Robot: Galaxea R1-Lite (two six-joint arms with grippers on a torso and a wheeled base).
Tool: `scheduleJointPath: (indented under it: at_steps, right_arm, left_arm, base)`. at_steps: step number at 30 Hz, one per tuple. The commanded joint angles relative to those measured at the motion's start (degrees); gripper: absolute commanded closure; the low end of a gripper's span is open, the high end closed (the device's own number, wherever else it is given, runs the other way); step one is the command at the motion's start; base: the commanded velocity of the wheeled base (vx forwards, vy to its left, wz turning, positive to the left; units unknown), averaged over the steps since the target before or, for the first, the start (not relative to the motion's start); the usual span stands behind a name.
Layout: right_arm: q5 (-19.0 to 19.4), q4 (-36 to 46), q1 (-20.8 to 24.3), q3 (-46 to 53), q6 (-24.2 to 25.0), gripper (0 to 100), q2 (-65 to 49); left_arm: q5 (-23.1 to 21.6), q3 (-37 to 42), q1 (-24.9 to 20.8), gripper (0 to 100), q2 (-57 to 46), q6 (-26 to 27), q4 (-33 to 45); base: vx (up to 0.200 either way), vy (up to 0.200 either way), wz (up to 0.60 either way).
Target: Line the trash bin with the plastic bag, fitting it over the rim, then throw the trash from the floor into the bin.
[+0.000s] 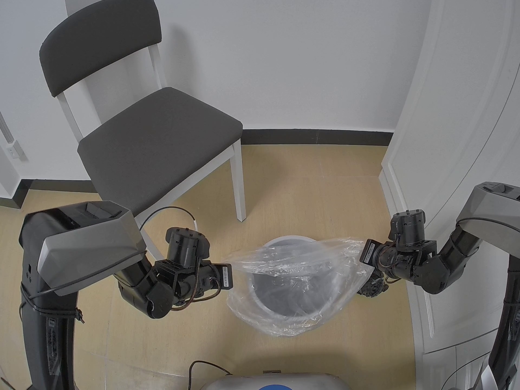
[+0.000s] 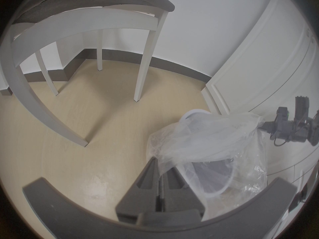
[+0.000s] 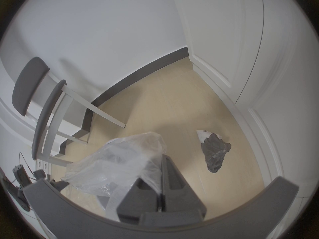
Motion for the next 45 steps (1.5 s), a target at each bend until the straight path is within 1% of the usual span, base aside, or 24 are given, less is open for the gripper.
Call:
scheduleJointPath:
  at_steps: [1,3,9,12,15,24,30,33,35,36,37,38,41,45]
  right_arm:
    - [0.05,0.21,-0.02,1.33,-1.81,100,-0.79]
    - [0.05,0.21,0.07,2.03,-2.87,100,-0.88]
    - [-0.04,0.57,0.59,2.65,-3.39,100,-1.05]
    - [0.05,0.57,0.59,3.88,-5.68,100,-1.49]
    - [0.05,0.57,0.68,4.67,-7.09,100,-1.58]
    - [-0.04,0.57,0.77,4.93,-8.05,100,-0.53]
    - [-0.83,-0.05,0.77,4.14,-8.23,100,2.20]
    - [-3.38,-1.10,0.77,2.12,-7.70,100,5.45]
    - [-3.99,-2.07,0.77,1.51,-7.44,100,6.68]
    - [-4.52,-5.67,0.68,1.07,-7.26,100,8.44]
    - [-4.52,-6.20,0.59,1.07,-7.26,100,8.70]
    - [-4.52,-9.54,0.15,1.24,-7.26,100,9.58]
    - [-4.61,-13.14,-0.37,1.15,-7.26,100,10.37]
    - [-4.52,-13.58,-0.81,1.51,-7.35,100,10.11]
  left_arm:
    - [-0.06,1.18,0.63,100,-0.46,1.58,0.11]
    - [-0.15,1.71,0.63,100,-0.55,2.28,0.11]
    - [-0.41,3.91,0.54,100,-2.04,3.86,1.08]
    - [-1.65,5.40,0.54,100,-3.36,6.23,1.78]
    - [-2.35,6.46,0.63,100,-3.89,7.29,1.78]
    - [-2.17,5.67,0.63,100,-1.08,7.64,1.51]
    - [-1.29,3.38,0.63,100,2.00,7.55,0.81]
    - [1.34,1.98,0.37,100,4.99,7.73,-1.39]
    - [1.69,1.89,0.28,100,5.69,7.64,-2.53]
    - [1.87,1.89,0.19,100,6.92,7.55,-5.52]
    - [1.87,1.89,0.19,100,7.10,7.55,-5.96]
    - [1.87,1.89,0.10,100,7.71,7.38,-8.33]
    - [1.78,1.71,0.02,100,8.24,7.11,-11.58]
    - [1.69,1.89,-0.07,100,8.24,6.94,-13.43]
  base:
    - [0.000,0.000,0.00]
    - [0.000,0.000,0.00]
    - [0.000,0.000,0.00]
    - [0.000,0.000,0.00]
    - [0.000,0.000,0.00]
    - [0.000,0.000,0.00]
    - [0.000,0.000,0.00]
    - [0.000,0.000,0.00]
    - [0.000,0.000,0.00]
    - [0.000,0.000,0.00]
    - [0.000,0.000,0.00]
    - [0.000,0.000,0.00]
    - [0.000,0.000,0.00]
    - [0.000,0.000,0.00]
